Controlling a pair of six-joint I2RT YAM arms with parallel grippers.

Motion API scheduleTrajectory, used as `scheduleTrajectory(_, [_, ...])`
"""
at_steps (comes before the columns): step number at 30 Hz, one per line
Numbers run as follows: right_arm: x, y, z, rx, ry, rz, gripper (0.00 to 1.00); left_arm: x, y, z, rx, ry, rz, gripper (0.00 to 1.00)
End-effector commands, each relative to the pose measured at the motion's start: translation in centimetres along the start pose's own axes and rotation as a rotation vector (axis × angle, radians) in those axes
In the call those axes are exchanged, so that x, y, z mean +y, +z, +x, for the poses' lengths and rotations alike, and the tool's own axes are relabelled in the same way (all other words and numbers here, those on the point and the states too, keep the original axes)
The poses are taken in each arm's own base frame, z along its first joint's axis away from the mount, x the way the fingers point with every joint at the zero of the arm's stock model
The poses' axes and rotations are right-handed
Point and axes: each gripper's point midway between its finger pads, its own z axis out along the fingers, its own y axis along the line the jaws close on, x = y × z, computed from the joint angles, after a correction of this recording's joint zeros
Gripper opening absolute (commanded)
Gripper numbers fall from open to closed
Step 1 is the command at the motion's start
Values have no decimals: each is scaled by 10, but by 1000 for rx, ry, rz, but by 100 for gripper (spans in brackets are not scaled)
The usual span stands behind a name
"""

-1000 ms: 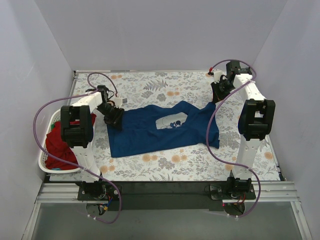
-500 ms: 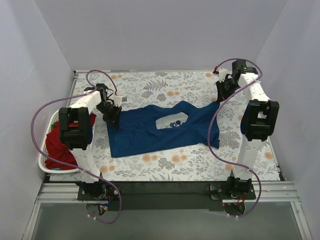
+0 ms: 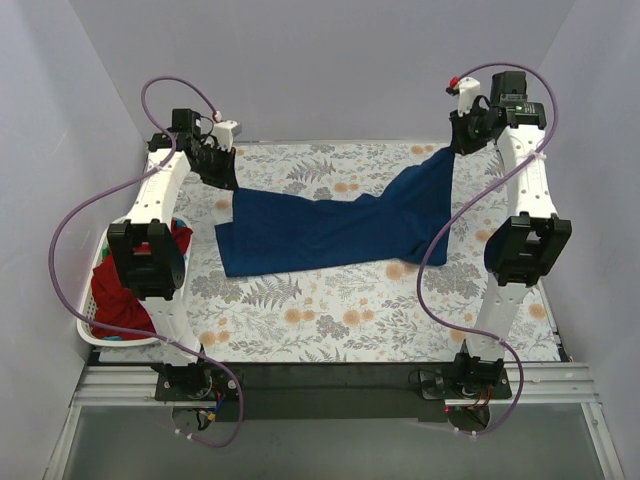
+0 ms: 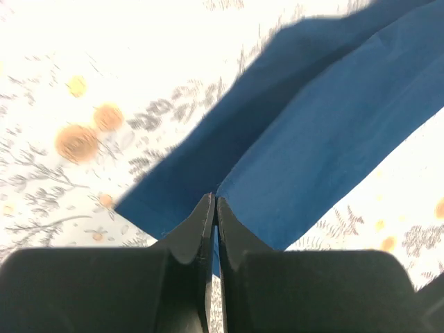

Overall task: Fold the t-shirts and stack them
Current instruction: Flatten the tshirt out

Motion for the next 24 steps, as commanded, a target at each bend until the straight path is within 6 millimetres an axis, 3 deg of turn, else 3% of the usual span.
scheduleTrajectory(1, [-18, -54, -52, -154, -65, 146, 1, -8, -48, -61, -212, 32, -49, 0])
scheduleTrajectory(5, [-35, -106, -95, -315, -97, 304, 1, -10, -84, -112, -384, 47, -103, 0])
scheduleTrajectory(7, [-40, -141, -116, -409, -127, 399, 1, -13, -104, -134, -472, 67, -123, 0])
scheduleTrajectory(11, [-34, -199, -140, -551, -161, 521, 1, -27, -147, -165, -623, 100, -153, 0])
scheduleTrajectory(12, [-25, -224, -145, -598, -175, 547, 1, -31, -157, -169, -652, 109, -162, 0])
scheduleTrajectory(13, [-22, -229, -142, -606, -175, 556, 1, -34, -166, -174, -689, 129, -170, 0])
scheduleTrajectory(14, [-19, -242, -147, -645, -184, 579, 1, -45, -187, -177, -736, 156, -179, 0])
scheduleTrajectory(15, [-7, -271, -150, -696, -198, 609, 1, -44, -187, -171, -737, 156, -193, 0])
scheduleTrajectory(16, [-6, -275, -145, -702, -192, 624, 1, -47, -197, -176, -782, 181, -212, 0])
scheduleTrajectory(17, [-1, -289, -146, -728, -196, 644, 1, -65, -230, -176, -855, 226, -234, 0])
scheduleTrajectory(18, [13, -324, -150, -805, -218, 688, 1, -68, -239, -172, -881, 251, -252, 0])
scheduleTrajectory(20, [19, -342, -141, -831, -220, 738, 1, -74, -250, -161, -951, 314, -296, 0])
scheduleTrajectory(21, [34, -377, -141, -907, -244, 785, 1, -96, -285, -154, -1033, 367, -322, 0])
scheduleTrajectory(22, [39, -390, -137, -927, -256, 816, 1, -95, -283, -146, -1053, 394, -343, 0])
scheduleTrajectory(23, [43, -394, -130, -937, -261, 830, 1, -102, -294, -142, -1088, 412, -359, 0])
scheduleTrajectory(24, [62, -429, -128, -1019, -289, 868, 1, -119, -322, -133, -1154, 444, -384, 0])
